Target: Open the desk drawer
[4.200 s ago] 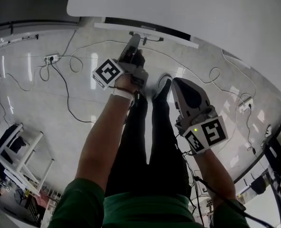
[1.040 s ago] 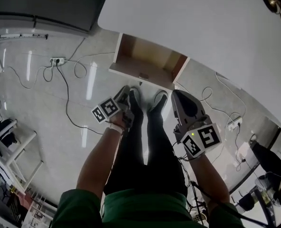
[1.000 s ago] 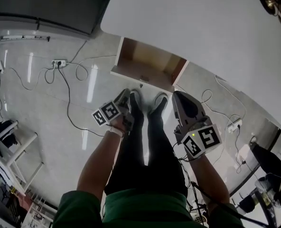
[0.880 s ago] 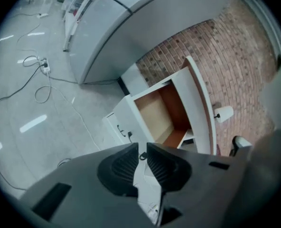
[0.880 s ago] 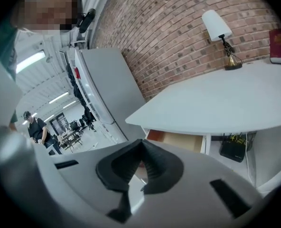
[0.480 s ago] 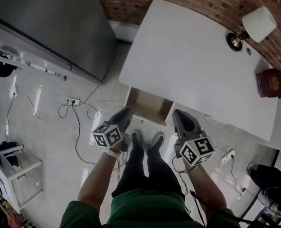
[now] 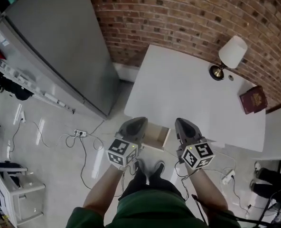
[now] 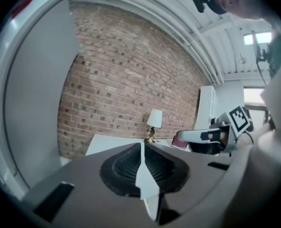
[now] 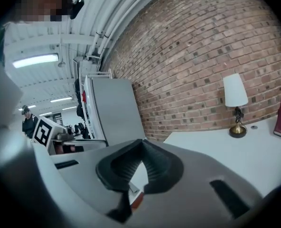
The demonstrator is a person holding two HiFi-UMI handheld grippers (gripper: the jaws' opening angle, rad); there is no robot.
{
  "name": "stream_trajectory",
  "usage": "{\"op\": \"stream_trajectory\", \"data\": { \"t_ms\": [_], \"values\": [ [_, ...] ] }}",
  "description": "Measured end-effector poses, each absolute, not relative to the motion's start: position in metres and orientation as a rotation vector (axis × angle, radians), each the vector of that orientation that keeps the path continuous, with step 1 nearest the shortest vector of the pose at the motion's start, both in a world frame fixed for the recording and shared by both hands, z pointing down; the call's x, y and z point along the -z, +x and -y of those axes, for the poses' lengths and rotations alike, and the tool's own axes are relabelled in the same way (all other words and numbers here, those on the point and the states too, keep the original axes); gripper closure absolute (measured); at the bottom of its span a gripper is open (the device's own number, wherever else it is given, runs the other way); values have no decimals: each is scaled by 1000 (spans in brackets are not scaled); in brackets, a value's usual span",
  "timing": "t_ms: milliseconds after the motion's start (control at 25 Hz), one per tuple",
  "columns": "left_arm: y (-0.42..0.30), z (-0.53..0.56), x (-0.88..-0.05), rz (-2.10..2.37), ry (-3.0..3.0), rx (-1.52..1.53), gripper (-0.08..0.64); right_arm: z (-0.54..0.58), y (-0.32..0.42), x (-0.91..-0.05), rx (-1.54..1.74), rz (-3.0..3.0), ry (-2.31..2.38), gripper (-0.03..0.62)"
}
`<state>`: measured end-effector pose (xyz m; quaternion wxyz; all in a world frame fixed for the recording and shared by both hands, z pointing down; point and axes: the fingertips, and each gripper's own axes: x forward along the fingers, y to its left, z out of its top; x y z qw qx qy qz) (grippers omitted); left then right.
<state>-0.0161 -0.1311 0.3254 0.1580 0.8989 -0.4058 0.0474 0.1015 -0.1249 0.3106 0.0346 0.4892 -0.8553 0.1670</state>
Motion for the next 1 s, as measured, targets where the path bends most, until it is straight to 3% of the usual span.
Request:
{"op": "stream_trajectory", "data": {
  "t_ms": [400, 1000],
  "values": [
    [-21, 139, -169, 1324, 2812, 65, 537, 140, 91, -185, -198, 2788, 1540, 592],
    [-28, 130, -71, 1440, 2901, 274, 537, 114, 83, -86, 243, 2803, 1624, 592]
  ]
}}
